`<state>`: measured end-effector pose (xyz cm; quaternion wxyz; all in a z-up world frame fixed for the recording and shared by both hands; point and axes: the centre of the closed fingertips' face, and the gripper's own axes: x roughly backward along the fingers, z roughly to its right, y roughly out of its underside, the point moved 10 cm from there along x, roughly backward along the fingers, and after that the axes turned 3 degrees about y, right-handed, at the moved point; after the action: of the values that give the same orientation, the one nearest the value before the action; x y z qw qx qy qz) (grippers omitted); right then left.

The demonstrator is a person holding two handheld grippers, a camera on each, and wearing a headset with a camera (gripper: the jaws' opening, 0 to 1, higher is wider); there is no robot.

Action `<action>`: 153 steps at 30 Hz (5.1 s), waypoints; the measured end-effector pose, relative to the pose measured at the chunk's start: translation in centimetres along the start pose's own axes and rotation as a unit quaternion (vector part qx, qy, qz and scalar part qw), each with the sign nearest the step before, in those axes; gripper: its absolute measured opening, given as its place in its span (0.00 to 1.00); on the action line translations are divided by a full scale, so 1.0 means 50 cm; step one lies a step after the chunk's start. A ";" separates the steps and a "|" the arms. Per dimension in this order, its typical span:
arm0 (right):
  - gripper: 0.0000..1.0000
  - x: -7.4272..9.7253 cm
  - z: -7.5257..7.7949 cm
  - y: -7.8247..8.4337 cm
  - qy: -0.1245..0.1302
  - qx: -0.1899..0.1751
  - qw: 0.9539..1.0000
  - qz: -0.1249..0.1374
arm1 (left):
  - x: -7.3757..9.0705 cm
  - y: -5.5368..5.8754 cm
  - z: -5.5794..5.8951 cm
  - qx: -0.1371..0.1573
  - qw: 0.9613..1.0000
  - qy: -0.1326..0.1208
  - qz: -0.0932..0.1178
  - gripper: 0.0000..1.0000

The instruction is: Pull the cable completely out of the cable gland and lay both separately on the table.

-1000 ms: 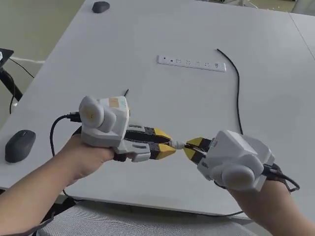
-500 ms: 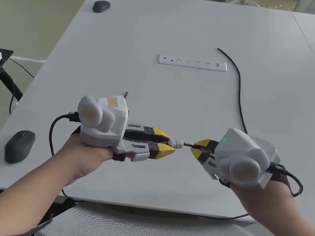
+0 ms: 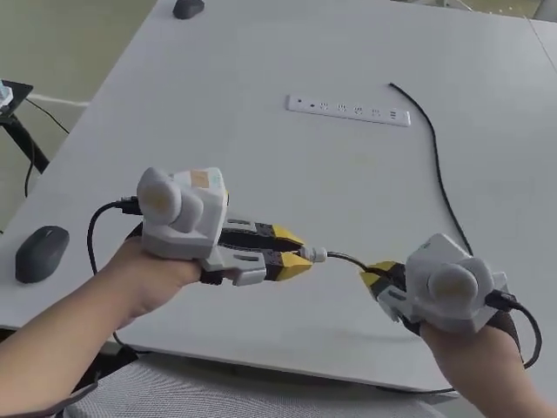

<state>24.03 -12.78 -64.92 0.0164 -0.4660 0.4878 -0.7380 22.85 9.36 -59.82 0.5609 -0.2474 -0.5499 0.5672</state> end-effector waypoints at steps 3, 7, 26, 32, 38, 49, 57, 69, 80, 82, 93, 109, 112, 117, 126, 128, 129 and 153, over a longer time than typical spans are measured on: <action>0.00 -0.003 0.004 0.014 0.010 -0.029 0.999 -0.013 | 0.001 -0.001 0.001 -0.001 1.000 -0.001 0.002 0.15; 0.00 -0.008 0.015 0.033 0.024 -0.075 0.996 -0.032 | 0.003 -0.004 0.001 -0.001 1.000 -0.005 0.006 0.15; 0.01 0.000 0.009 0.045 0.029 -0.099 0.994 -0.022 | -0.003 -0.013 -0.003 -0.009 1.000 -0.019 0.002 0.15; 0.01 0.010 0.009 0.045 0.028 -0.083 0.996 -0.015 | -0.003 -0.018 -0.003 -0.009 1.000 -0.020 0.001 0.15; 0.02 0.019 0.013 0.041 0.031 -0.067 0.997 -0.010 | -0.004 -0.019 -0.005 -0.010 1.000 -0.020 0.001 0.15; 0.14 0.044 -0.019 -0.004 0.034 0.087 0.996 0.011 | -0.002 -0.015 -0.003 -0.011 1.000 -0.020 -0.006 0.15; 0.15 0.047 -0.054 -0.065 0.008 0.120 0.992 0.037 | -0.004 -0.011 0.001 -0.008 1.000 -0.015 -0.009 0.15; 0.07 0.043 -0.104 -0.123 -0.002 0.218 0.975 0.054 | 0.000 -0.004 -0.002 -0.014 1.000 -0.012 -0.013 0.15; 0.02 0.042 -0.116 -0.130 -0.005 0.263 0.963 0.062 | 0.002 -0.001 -0.006 -0.013 1.000 -0.009 -0.016 0.15; 0.01 0.042 -0.116 -0.131 -0.004 0.260 0.964 0.062 | 0.003 0.000 -0.006 -0.013 1.000 -0.009 -0.016 0.15; 0.00 0.034 -0.103 -0.126 0.000 0.215 0.975 0.049 | 0.006 -0.006 -0.009 -0.019 1.000 -0.011 -0.012 0.15; 0.00 0.010 -0.060 -0.088 0.008 0.093 0.995 0.016 | 0.021 -0.006 -0.014 -0.020 1.000 -0.019 -0.006 0.15; 0.00 0.007 -0.047 -0.074 0.010 0.064 0.998 0.007 | 0.020 -0.008 -0.014 -0.021 1.000 -0.018 -0.004 0.15; 0.00 0.002 -0.026 -0.051 0.015 0.010 1.000 -0.004 | 0.018 -0.009 -0.014 -0.023 1.000 -0.016 -0.005 0.15; 0.00 -0.011 -0.004 -0.013 0.022 -0.087 0.996 -0.024 | 0.012 -0.009 -0.013 -0.027 0.999 -0.016 -0.009 0.15; 0.00 -0.015 0.001 -0.003 0.026 -0.112 0.993 -0.031 | 0.012 -0.009 -0.013 -0.027 0.999 -0.018 -0.008 0.15; 0.00 -0.017 0.005 0.004 0.027 -0.126 0.991 -0.034 | 0.012 -0.008 -0.013 -0.026 0.999 -0.019 -0.008 0.15; 0.01 -0.019 0.020 0.043 0.037 -0.186 0.981 -0.035 | 0.005 -0.013 -0.015 -0.026 0.999 -0.030 -0.008 0.15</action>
<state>24.34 -14.13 -67.05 -0.1142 -0.4504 0.6002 -0.6511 23.70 9.67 -59.34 0.5422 -0.2408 -0.5830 0.5551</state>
